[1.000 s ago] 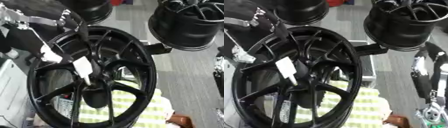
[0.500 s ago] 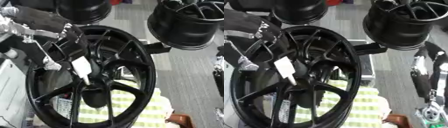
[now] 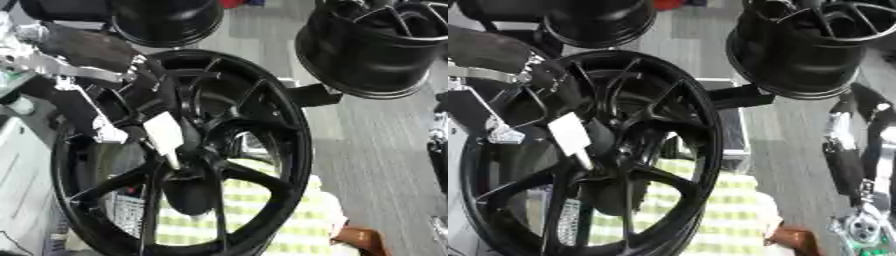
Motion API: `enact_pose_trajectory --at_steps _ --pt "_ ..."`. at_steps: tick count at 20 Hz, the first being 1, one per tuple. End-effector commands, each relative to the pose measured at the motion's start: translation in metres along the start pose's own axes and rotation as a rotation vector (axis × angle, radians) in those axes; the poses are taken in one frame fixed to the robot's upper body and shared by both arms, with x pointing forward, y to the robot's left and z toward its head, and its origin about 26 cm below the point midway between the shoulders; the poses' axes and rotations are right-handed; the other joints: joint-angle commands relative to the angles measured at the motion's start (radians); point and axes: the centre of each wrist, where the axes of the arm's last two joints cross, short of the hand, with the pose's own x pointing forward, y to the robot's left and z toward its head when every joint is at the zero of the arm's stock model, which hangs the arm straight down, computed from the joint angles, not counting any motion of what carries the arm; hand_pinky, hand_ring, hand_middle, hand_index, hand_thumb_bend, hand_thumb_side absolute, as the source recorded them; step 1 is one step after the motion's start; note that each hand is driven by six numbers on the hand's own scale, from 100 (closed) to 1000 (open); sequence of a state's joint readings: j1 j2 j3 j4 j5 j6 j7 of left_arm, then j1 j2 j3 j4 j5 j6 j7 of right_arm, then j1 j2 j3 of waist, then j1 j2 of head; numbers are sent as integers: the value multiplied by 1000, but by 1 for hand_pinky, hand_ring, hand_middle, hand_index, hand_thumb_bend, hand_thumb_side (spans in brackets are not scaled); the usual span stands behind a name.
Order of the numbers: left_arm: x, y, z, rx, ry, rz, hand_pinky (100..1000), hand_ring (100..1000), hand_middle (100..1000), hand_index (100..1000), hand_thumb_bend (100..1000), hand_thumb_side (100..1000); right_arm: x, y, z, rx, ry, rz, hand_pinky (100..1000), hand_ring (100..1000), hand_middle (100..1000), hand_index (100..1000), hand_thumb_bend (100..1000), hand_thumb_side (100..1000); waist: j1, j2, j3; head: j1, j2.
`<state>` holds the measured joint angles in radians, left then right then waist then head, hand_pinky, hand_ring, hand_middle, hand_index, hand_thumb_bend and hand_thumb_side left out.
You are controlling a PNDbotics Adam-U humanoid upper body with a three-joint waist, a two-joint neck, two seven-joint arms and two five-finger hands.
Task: Pull the pin out of the wheel hub.
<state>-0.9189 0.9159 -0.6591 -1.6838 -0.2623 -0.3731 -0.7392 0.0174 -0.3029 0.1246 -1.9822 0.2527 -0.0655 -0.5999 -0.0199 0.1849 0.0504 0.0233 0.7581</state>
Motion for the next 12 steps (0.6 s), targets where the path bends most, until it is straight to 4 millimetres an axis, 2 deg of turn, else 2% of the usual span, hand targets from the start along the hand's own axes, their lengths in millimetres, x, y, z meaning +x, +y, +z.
enact_pose_trajectory --at_steps 1,12 --pt "-4 6 4 -173 -93 -153 847 825 809 861 250 557 6 -1 -4 -5 -22 -12 901 815 639 783 100 658 2 -12 0 4 8" --pt "-17 -7 -5 -209 -85 -142 847 829 810 861 249 619 7 0 -6 -12 -27 -22 900 812 637 782 100 656 1 -6 -5 10 12"
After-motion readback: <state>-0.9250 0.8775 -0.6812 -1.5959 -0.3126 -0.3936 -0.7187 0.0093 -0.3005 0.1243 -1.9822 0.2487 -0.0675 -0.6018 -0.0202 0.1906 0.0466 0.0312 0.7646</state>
